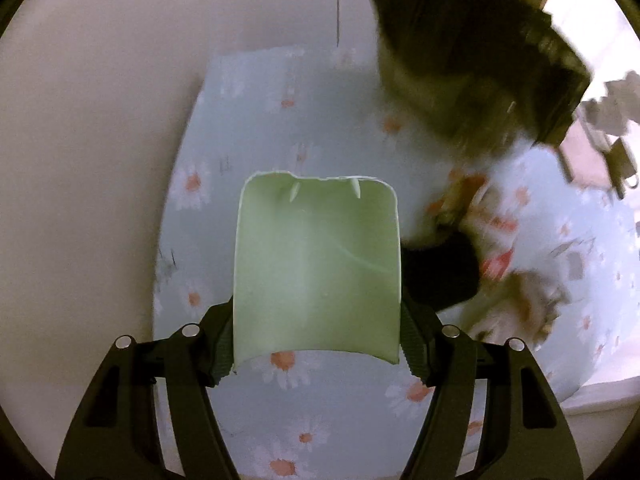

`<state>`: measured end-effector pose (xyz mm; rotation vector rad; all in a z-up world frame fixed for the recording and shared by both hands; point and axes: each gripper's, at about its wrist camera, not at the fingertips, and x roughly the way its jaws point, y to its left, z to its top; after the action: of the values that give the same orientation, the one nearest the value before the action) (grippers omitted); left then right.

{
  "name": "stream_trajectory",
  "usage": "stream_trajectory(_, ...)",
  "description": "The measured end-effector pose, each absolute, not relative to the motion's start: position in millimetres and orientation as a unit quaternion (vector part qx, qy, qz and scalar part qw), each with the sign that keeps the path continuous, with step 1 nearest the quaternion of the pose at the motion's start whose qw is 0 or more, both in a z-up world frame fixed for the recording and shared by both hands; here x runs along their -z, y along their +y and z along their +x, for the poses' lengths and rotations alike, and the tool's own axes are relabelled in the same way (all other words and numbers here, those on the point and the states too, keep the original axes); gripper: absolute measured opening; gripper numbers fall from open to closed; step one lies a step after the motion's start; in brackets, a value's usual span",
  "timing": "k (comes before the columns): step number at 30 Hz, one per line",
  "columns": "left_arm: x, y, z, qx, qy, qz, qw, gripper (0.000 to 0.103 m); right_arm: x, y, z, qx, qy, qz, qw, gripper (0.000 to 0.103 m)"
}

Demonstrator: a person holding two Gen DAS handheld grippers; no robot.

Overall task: Collect trash
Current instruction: 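Grasp the green piece with the left gripper while the right gripper carries tissue to the bin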

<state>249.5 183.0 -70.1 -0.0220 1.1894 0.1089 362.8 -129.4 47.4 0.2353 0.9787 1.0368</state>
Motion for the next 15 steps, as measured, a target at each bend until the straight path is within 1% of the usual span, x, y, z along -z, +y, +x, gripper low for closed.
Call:
stream_trajectory(5,25.2,174.3,266.8,-0.045,0.52,0.008,0.853,0.067,-64.4,-122.4,380.5,-0.494,0.408,0.112,0.759,0.008)
stream_trajectory(8,8.7,169.6,281.6,-0.032,0.501,0.025,0.865,0.067,-71.5,-117.3,392.8,-0.501,0.395,0.113,0.761,0.008)
stream_trajectory(10,6.8,168.8,295.7,-0.024,0.493,0.032,0.869,0.067,-75.1,-114.7,400.8,-0.503,0.389,0.117,0.763,0.008)
stream_trajectory(15,-16.0,146.6,325.9,0.011,0.461,0.037,0.887,0.068,-81.9,-111.2,415.2,-0.507,0.375,0.124,0.766,0.008)
